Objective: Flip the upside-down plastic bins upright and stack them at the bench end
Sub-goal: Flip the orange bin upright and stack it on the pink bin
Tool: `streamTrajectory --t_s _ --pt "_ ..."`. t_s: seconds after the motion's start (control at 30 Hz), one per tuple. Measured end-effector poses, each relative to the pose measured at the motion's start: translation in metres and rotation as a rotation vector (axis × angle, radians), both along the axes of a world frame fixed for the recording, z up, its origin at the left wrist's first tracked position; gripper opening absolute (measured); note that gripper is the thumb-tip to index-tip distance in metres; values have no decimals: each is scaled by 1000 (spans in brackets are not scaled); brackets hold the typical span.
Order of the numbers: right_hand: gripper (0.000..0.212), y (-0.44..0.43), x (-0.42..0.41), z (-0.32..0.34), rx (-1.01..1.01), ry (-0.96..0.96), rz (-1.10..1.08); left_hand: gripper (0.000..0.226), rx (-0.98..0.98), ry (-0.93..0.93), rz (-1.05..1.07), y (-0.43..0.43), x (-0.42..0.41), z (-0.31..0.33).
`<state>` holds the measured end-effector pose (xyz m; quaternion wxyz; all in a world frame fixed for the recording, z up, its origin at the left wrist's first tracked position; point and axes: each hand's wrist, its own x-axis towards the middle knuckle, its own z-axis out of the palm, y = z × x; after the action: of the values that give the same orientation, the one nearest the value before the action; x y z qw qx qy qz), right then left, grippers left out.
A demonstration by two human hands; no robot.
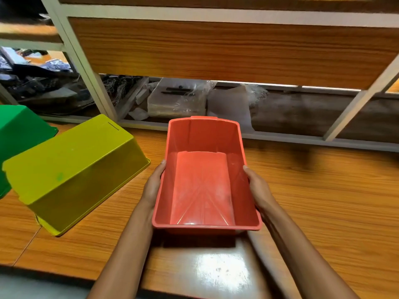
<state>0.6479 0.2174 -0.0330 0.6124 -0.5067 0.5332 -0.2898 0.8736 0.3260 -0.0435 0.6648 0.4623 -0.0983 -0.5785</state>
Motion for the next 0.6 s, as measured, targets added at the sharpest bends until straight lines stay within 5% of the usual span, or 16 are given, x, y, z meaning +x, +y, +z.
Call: streamTrajectory --t_s 0.27,0.6 --pt "28 17 -101 17 -122 -37 -163 39 -15 -43 -99 -12 -87 11" --pt "34 75 -329 37 -349 120 -346 46 -27 -114 -269 -2 -300 23"
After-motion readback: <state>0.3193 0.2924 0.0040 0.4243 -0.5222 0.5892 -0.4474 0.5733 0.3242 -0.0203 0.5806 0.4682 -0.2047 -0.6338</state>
